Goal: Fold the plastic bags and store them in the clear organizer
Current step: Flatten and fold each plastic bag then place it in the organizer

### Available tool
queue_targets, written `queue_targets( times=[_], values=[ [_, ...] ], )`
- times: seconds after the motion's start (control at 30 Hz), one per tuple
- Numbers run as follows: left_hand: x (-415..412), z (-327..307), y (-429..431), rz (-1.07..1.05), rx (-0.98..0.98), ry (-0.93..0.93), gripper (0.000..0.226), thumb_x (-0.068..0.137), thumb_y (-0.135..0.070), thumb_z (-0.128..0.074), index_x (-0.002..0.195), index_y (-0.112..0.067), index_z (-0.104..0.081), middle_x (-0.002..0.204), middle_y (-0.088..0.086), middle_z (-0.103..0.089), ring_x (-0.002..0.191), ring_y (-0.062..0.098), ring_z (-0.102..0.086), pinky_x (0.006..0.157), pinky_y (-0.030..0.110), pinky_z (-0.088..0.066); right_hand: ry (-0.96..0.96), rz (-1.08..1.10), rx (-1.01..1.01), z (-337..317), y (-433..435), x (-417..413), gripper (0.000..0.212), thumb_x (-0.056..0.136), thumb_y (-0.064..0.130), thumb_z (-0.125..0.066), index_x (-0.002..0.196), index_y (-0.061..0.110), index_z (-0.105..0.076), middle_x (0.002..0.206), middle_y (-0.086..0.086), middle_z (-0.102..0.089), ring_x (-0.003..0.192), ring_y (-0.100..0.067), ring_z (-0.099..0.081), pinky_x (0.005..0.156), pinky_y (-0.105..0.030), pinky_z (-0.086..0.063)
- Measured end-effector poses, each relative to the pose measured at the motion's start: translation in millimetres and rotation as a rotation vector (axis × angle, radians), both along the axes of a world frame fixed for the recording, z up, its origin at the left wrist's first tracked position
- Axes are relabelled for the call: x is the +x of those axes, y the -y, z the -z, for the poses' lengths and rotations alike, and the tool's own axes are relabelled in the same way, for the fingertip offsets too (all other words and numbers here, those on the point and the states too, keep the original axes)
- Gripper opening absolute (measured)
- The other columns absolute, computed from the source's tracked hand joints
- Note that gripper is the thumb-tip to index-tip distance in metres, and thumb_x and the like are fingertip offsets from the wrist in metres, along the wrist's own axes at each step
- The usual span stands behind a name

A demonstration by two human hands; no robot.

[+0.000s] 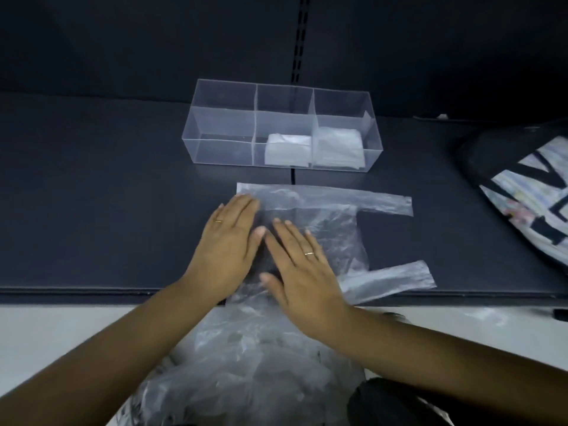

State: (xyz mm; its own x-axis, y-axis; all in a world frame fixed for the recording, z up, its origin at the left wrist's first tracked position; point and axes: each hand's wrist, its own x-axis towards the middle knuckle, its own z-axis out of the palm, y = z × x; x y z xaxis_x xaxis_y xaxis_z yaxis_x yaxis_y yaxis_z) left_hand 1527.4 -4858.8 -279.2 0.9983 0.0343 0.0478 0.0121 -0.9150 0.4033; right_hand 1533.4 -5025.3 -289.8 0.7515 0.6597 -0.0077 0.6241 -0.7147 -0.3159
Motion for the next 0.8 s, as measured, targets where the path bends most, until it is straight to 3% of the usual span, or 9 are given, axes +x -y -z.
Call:
queue_targets(
  times=[0.07, 0.17, 0.27, 0.37, 0.47, 0.53, 0.6, 0.7, 0.8],
  values=[
    [9, 18, 2, 0.091, 0.190, -0.143, 0.071, 0.095, -0.054, -0.011, 0.152, -0.014, 0.000, 0.160, 0.000, 0.005, 0.146, 0.010, 0.010, 0.119, 0.033, 0.008, 0.026, 0.063, -0.080, 9, 24, 2, 0.067, 0.096, 0.053, -0.031, 0.149, 0.012, -0.029, 0.158, -0.008, -0.020, 0.146, -0.024, -0.016, 0.119, -0.047, -0.013],
    [8, 36, -4, 0.040, 0.294, -0.185, 0.082, 0.084, -0.066, 0.007, 0.150, -0.018, 0.013, 0.158, -0.004, 0.018, 0.144, 0.008, 0.019, 0.118, 0.036, 0.013, 0.046, 0.183, -0.200, 17, 68, 8, 0.076, 0.093, 0.064, -0.013, 0.151, 0.016, -0.022, 0.158, -0.007, -0.019, 0.147, -0.023, -0.016, 0.119, -0.047, -0.012],
    [3, 39, -8, -0.033, 0.312, -0.190, 0.084, 0.085, -0.066, 0.005, 0.151, -0.015, 0.009, 0.159, -0.001, 0.014, 0.145, 0.011, 0.015, 0.118, 0.039, 0.011, 0.036, 0.378, -0.259, 20, 115, 17, 0.078, 0.090, 0.067, -0.003, 0.153, 0.020, -0.007, 0.161, -0.004, -0.006, 0.148, -0.021, -0.003, 0.120, -0.042, 0.000],
    [-1, 25, -8, -0.108, 0.292, -0.121, 0.083, 0.092, -0.065, -0.006, 0.152, -0.007, -0.003, 0.161, 0.008, -0.001, 0.148, 0.023, 0.002, 0.120, 0.045, 0.002, 0.076, 0.559, -0.234, 13, 147, 21, 0.077, 0.091, 0.059, -0.011, 0.153, 0.014, -0.017, 0.160, -0.013, -0.013, 0.147, -0.028, -0.010, 0.120, -0.046, -0.004],
    [-26, 17, -5, 0.234, 0.239, 0.105, 0.076, 0.096, -0.060, -0.023, 0.149, -0.005, -0.028, 0.156, 0.014, -0.025, 0.145, 0.028, -0.019, 0.118, 0.048, -0.014, 0.103, 0.611, -0.087, 5, 162, 16, 0.073, 0.092, 0.054, -0.028, 0.149, 0.008, -0.026, 0.157, -0.017, -0.019, 0.145, -0.033, -0.016, 0.117, -0.055, -0.015],
    [-56, 20, -1, 0.531, 0.227, 0.099, 0.083, 0.091, -0.070, -0.032, 0.149, -0.010, -0.030, 0.157, 0.009, -0.026, 0.146, 0.024, -0.019, 0.117, 0.045, -0.014, 0.030, 0.473, 0.077, 1, 158, 7, 0.074, 0.090, 0.053, -0.042, 0.149, 0.010, -0.027, 0.158, -0.011, -0.017, 0.145, -0.030, -0.017, 0.115, -0.056, -0.021],
    [-77, 26, 0, 0.650, 0.301, 0.037, 0.081, 0.087, -0.065, -0.050, 0.148, -0.014, -0.033, 0.156, 0.004, -0.028, 0.145, 0.021, -0.023, 0.115, 0.044, -0.017, -0.028, 0.182, 0.106, -1, 140, -7, 0.083, 0.085, 0.064, -0.046, 0.148, 0.011, -0.030, 0.159, -0.008, -0.019, 0.145, -0.024, -0.016, 0.118, -0.048, -0.017],
    [-85, 24, 4, 0.553, 0.273, 0.153, 0.047, 0.089, -0.020, -0.062, 0.136, -0.014, -0.053, 0.144, 0.004, -0.048, 0.134, 0.022, -0.044, 0.109, 0.042, -0.031, 0.095, -0.169, -0.018, 7, 99, -21, 0.086, 0.075, 0.063, -0.059, 0.140, 0.007, -0.045, 0.151, -0.015, -0.034, 0.139, -0.024, -0.025, 0.116, -0.041, -0.015],
    [-82, 13, 12, 0.445, 0.072, 0.276, 0.031, 0.094, -0.011, -0.047, 0.115, -0.012, -0.070, 0.124, 0.003, -0.065, 0.119, 0.020, -0.058, 0.103, 0.036, -0.042, 0.127, -0.138, 0.033, 13, 75, -22, 0.057, 0.072, 0.034, -0.074, 0.122, 0.011, -0.062, 0.139, -0.012, -0.051, 0.127, -0.022, -0.038, 0.109, -0.040, -0.028]
  ],
)
